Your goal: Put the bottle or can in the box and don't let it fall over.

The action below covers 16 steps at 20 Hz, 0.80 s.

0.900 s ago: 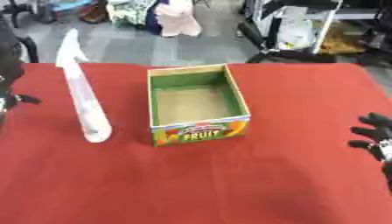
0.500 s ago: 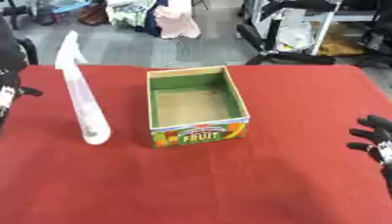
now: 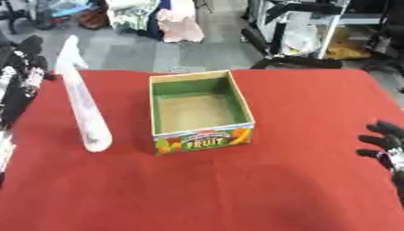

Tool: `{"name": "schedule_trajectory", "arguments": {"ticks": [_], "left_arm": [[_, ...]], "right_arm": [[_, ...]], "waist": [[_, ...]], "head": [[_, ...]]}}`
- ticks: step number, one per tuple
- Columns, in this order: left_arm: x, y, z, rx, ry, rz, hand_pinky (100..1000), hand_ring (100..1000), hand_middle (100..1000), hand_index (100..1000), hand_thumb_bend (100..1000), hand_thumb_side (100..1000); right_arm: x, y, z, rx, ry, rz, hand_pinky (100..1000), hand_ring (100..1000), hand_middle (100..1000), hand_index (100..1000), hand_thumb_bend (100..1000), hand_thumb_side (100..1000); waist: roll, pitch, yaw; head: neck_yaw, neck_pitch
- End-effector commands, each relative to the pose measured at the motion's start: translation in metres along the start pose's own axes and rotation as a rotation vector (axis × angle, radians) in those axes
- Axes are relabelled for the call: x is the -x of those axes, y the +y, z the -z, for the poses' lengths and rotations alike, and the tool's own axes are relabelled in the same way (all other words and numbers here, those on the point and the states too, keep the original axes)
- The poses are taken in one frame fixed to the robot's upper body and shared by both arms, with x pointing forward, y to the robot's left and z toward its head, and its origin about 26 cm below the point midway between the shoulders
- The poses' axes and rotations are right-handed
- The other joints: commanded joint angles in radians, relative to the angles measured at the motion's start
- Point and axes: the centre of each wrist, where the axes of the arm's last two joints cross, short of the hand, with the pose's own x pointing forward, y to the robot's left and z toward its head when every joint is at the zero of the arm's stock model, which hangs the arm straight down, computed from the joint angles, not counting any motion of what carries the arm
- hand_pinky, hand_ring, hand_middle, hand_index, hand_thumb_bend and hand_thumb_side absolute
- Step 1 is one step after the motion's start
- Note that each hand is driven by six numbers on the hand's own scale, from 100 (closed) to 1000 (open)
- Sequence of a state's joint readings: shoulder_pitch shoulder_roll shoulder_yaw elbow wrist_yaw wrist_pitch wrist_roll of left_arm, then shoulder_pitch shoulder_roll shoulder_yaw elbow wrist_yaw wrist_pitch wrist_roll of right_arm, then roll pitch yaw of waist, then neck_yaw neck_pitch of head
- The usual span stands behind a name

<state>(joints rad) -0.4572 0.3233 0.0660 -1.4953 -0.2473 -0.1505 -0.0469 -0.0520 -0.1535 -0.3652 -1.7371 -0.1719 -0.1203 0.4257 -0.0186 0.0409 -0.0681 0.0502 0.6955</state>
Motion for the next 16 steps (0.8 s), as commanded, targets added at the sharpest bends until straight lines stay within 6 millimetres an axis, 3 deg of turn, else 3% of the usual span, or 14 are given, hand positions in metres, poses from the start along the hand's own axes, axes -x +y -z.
{"name": "schedule_trajectory", "arguments": {"ticks": [1,16], "left_arm": [[-0.004,-0.002,0.011,0.012,-0.015,0.021,645,1000,950,1000,100,789],[0.002,-0.02,0.03,-0.037,0.076,0.001,636,1000,952,1000,100,769]], "right_arm": [[-0.006,-0.002,0.004,-0.013,-0.02,-0.013,687,785,799,850,100,517],[-0.005,-0.001,0.004,-0.016,-0.018,-0.008,687,785,799,851,100,515]], "waist": [[0.0,-0.013,-0.003],[-0.001,-0.016,-0.009]], "head": [[-0.001,-0.008],[0.002,-0.011]]}}
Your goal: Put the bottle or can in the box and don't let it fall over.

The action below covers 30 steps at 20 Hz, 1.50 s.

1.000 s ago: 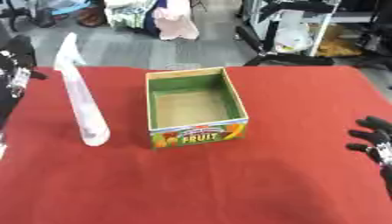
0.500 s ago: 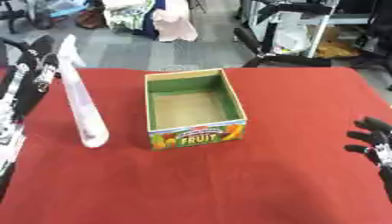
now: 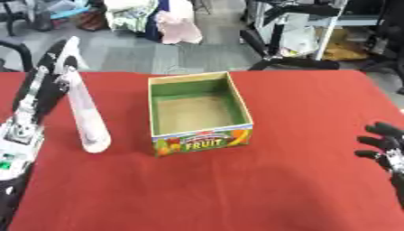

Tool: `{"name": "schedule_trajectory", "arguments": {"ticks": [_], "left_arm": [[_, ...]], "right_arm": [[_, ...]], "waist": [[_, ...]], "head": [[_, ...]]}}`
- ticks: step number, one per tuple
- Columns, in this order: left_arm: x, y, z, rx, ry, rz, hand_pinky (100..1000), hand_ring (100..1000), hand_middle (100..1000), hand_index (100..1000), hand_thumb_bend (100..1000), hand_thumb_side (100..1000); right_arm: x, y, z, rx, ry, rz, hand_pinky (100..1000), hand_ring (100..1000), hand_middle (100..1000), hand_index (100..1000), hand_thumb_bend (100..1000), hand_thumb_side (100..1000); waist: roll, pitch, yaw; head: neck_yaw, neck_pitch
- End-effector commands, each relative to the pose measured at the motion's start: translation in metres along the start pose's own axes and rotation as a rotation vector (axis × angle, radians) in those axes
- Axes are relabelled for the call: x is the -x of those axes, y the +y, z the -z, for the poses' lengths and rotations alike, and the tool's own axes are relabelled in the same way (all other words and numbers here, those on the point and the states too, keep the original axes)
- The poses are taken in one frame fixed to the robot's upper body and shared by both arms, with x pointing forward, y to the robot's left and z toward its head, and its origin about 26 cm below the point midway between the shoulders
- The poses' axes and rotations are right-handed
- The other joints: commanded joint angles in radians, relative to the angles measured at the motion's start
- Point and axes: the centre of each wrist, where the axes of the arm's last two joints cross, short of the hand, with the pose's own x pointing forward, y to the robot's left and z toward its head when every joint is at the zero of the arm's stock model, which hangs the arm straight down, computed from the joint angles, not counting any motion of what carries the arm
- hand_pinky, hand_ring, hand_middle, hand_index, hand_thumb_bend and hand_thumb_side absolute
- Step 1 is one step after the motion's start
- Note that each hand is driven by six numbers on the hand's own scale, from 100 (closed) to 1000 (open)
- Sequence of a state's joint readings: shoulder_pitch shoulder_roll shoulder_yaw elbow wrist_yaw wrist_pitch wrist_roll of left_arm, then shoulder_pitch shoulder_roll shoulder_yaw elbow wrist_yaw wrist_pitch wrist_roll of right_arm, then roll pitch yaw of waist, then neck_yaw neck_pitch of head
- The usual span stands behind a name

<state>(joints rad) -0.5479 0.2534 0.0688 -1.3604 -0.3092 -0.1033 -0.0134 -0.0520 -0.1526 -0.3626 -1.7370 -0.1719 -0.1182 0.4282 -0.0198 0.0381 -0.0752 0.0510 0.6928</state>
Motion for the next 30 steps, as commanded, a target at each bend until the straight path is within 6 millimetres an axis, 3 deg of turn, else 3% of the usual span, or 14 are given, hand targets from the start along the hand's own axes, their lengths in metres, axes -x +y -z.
{"name": "schedule_trajectory", "arguments": {"ticks": [1,12,21,30], "left_arm": [[-0.007,0.007,0.009,-0.034,-0.011,0.022,635,1000,951,1000,100,765],[-0.013,0.014,0.014,-0.053,0.01,0.027,617,1000,947,1000,100,700],[-0.017,0.021,0.019,-0.005,0.039,0.023,614,1000,951,1000,100,721],[-0.007,0.025,0.024,0.027,0.072,0.068,614,1000,941,1000,100,742]], "right_arm": [[-0.005,-0.002,0.003,-0.011,-0.02,-0.01,687,785,798,851,100,515],[-0.005,-0.002,0.004,-0.01,-0.02,-0.009,687,785,798,850,100,515],[-0.005,-0.002,0.003,-0.01,-0.017,-0.007,688,785,798,850,100,513],[-0.005,-0.001,0.004,-0.014,-0.017,-0.004,688,785,798,850,100,512]], "waist": [[0.0,-0.013,-0.003],[-0.001,-0.014,-0.004],[-0.001,-0.015,-0.005],[0.0,-0.015,-0.011]], "head": [[0.001,-0.009],[0.0,-0.008],[0.002,-0.009],[0.003,-0.011]]}}
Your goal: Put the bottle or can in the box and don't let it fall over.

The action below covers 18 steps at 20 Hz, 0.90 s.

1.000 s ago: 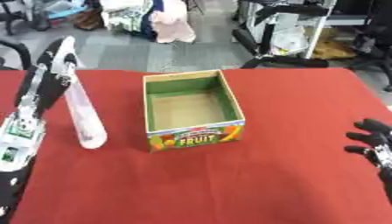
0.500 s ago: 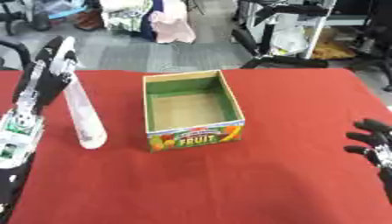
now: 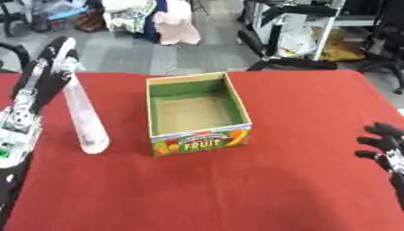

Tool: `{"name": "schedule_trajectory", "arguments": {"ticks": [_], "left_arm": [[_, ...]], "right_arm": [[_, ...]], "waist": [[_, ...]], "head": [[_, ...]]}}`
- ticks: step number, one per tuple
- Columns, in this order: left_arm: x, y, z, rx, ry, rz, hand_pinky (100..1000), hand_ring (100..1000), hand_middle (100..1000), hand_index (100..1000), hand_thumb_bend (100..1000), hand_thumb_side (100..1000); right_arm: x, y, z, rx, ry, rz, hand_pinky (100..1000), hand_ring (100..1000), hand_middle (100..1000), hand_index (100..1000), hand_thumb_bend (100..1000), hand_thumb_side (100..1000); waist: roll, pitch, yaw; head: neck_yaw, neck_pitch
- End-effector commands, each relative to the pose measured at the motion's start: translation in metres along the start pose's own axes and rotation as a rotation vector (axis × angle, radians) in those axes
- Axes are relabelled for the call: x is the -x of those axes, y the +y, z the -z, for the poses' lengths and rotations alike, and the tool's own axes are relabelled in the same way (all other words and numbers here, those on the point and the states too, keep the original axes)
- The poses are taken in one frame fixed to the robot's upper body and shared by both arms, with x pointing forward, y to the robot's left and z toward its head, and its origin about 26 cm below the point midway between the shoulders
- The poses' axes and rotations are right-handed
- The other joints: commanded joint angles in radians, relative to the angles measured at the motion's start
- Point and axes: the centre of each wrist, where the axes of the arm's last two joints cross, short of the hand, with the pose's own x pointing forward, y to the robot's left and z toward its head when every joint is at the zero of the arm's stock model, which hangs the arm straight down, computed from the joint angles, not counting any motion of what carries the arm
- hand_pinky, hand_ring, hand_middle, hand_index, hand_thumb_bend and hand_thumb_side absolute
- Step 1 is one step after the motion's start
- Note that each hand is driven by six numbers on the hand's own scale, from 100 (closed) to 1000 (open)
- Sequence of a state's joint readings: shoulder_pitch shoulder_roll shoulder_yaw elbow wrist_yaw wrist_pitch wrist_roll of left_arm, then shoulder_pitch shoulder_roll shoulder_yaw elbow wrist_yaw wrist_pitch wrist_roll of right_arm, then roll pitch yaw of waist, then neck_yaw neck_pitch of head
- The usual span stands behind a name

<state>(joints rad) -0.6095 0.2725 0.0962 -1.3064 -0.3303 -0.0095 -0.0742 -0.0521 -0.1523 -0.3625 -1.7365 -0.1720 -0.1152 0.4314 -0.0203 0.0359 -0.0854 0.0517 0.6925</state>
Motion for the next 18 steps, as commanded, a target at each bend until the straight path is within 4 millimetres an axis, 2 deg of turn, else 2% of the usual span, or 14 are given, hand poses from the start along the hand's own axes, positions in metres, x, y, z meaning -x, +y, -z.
{"name": "schedule_trajectory", "arguments": {"ticks": [1,8,13,18], "left_arm": [[-0.0039,0.0126,0.0073,-0.009,-0.019,0.047,614,1000,941,1000,100,742],[0.0036,0.0107,0.011,0.013,-0.017,0.075,612,1000,933,1000,100,722],[0.0033,0.0093,0.0127,0.021,-0.039,0.072,601,1000,903,990,100,627],[0.0024,0.0085,0.0139,0.023,-0.06,0.044,554,1000,809,891,100,505]], "right_arm": [[-0.0047,-0.0011,0.0041,-0.011,-0.02,-0.005,688,785,798,850,100,512],[-0.0045,-0.0005,0.0045,-0.013,-0.019,-0.002,688,785,797,850,100,511],[-0.0045,0.0,0.0048,-0.015,-0.02,0.0,688,785,797,850,100,511],[-0.0048,0.0003,0.0053,-0.015,-0.021,0.001,689,784,797,850,100,511]], "waist": [[0.001,-0.012,-0.002],[0.001,-0.013,-0.004],[0.001,-0.013,-0.006],[0.002,-0.013,-0.007]], "head": [[0.003,-0.011],[0.005,-0.013],[0.008,-0.013],[0.009,-0.013]]}}
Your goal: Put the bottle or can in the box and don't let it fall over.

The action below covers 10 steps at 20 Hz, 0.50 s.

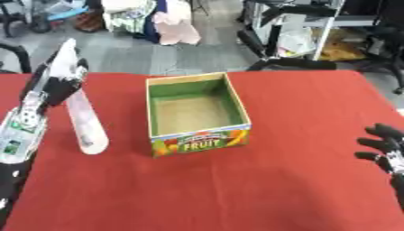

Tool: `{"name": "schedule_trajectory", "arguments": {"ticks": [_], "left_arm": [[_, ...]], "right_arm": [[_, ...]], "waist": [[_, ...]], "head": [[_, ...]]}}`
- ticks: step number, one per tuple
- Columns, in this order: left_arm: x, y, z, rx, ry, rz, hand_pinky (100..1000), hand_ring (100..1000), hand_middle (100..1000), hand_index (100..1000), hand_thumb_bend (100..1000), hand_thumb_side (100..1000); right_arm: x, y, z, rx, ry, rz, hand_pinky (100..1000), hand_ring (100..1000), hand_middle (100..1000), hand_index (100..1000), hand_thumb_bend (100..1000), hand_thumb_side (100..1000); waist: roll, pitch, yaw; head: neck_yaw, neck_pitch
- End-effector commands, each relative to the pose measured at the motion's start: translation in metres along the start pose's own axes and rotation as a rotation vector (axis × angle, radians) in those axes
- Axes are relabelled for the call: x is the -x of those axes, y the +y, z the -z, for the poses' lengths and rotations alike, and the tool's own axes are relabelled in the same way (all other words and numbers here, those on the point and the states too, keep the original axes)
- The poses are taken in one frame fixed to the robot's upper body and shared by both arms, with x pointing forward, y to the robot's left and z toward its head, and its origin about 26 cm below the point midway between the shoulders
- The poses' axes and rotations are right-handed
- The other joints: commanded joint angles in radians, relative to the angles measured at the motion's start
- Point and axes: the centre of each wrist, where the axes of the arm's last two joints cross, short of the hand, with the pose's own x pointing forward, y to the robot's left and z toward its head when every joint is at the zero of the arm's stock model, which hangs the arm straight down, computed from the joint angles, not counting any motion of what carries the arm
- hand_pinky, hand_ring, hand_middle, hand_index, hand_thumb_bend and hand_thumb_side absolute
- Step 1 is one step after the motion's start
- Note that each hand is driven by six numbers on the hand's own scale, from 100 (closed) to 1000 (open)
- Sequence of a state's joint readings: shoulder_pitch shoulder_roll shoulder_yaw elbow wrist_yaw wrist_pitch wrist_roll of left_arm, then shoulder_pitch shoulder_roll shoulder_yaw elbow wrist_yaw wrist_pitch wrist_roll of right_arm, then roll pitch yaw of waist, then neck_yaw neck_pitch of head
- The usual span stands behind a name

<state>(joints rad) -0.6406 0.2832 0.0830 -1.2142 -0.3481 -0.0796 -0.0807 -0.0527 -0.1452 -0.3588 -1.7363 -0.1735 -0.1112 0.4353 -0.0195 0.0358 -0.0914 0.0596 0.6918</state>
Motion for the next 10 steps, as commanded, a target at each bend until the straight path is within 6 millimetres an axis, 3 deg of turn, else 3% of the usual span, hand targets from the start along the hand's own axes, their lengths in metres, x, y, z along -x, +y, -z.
{"name": "schedule_trajectory", "arguments": {"ticks": [1,3,10], "left_arm": [[-0.0101,0.014,0.0075,-0.018,-0.048,0.009,552,1000,803,881,100,501],[-0.0104,0.0138,0.0078,-0.018,-0.053,-0.003,533,1000,761,833,100,492],[-0.0103,0.0117,0.0086,-0.005,-0.071,-0.061,403,1000,507,648,100,607]], "right_arm": [[-0.006,-0.0022,0.0049,-0.01,-0.023,-0.009,689,784,797,850,100,511],[-0.0061,-0.0022,0.005,-0.01,-0.023,-0.009,689,784,797,850,100,510],[-0.0061,-0.0022,0.005,-0.009,-0.022,-0.009,689,784,797,850,100,509]], "waist": [[0.001,-0.013,-0.002],[0.002,-0.013,-0.002],[0.001,-0.012,-0.002]], "head": [[0.001,-0.012],[0.001,-0.013],[0.0,-0.012]]}}
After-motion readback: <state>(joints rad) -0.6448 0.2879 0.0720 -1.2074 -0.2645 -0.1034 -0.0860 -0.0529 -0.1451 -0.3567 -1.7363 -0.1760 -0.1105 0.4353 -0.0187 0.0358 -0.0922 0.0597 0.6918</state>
